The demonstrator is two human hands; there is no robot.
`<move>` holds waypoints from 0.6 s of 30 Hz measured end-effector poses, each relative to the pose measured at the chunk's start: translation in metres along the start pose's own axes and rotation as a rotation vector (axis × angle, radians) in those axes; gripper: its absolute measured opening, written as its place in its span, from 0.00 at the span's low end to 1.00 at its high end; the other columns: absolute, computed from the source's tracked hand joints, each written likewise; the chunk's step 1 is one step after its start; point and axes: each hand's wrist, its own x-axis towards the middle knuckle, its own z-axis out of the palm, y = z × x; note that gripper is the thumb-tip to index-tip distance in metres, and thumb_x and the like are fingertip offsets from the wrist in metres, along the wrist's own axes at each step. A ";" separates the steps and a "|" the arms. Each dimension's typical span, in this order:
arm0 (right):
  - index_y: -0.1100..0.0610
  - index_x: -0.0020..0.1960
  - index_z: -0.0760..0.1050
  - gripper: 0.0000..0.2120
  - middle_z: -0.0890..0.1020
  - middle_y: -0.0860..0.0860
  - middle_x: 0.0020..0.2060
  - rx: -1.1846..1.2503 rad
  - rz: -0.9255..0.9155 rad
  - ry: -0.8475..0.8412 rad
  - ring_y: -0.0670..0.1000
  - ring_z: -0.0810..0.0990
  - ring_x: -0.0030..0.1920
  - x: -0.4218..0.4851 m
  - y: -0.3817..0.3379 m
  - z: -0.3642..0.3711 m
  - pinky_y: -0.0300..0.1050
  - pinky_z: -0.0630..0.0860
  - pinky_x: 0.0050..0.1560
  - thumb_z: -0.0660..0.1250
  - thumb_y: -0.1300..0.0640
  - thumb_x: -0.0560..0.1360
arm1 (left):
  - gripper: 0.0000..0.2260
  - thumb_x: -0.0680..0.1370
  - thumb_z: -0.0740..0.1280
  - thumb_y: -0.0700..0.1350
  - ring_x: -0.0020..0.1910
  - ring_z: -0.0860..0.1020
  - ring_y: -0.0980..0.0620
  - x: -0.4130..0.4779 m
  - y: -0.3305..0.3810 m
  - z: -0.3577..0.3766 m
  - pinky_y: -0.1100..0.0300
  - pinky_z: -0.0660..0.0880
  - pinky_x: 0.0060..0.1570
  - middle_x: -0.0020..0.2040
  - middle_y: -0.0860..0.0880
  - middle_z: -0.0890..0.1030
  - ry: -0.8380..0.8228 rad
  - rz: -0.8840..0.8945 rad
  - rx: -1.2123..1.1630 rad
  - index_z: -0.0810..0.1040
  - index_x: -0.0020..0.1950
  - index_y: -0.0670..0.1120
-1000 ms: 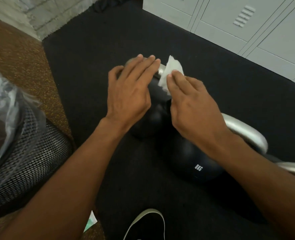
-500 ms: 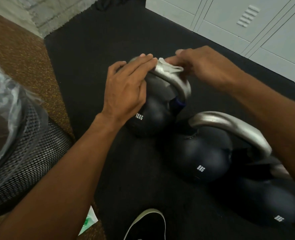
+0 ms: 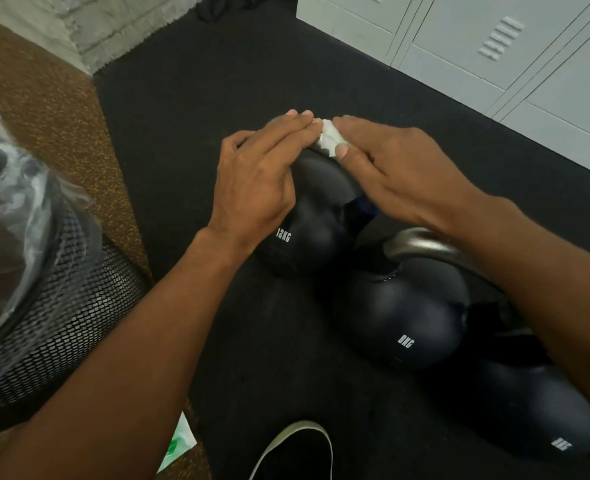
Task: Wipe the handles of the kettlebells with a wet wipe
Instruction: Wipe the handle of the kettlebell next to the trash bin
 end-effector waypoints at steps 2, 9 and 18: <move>0.58 0.76 0.66 0.26 0.72 0.56 0.73 -0.112 -0.011 -0.013 0.58 0.71 0.72 -0.010 -0.006 0.007 0.58 0.65 0.74 0.50 0.48 0.82 | 0.24 0.77 0.57 0.34 0.71 0.74 0.55 -0.001 0.001 0.001 0.42 0.74 0.60 0.70 0.51 0.79 0.007 -0.001 -0.004 0.79 0.69 0.48; 0.55 0.79 0.62 0.26 0.65 0.52 0.78 -0.051 0.047 0.011 0.53 0.65 0.76 -0.015 -0.009 0.011 0.56 0.58 0.76 0.51 0.48 0.83 | 0.25 0.76 0.57 0.34 0.73 0.73 0.54 -0.003 0.005 0.003 0.43 0.75 0.62 0.71 0.50 0.78 0.004 -0.013 -0.018 0.78 0.71 0.46; 0.60 0.78 0.62 0.28 0.66 0.58 0.77 -0.295 -0.034 0.010 0.56 0.65 0.77 -0.025 -0.011 0.020 0.56 0.58 0.76 0.50 0.47 0.83 | 0.27 0.74 0.62 0.37 0.75 0.70 0.54 -0.001 0.005 -0.006 0.44 0.71 0.65 0.73 0.50 0.75 -0.070 -0.010 0.084 0.76 0.73 0.49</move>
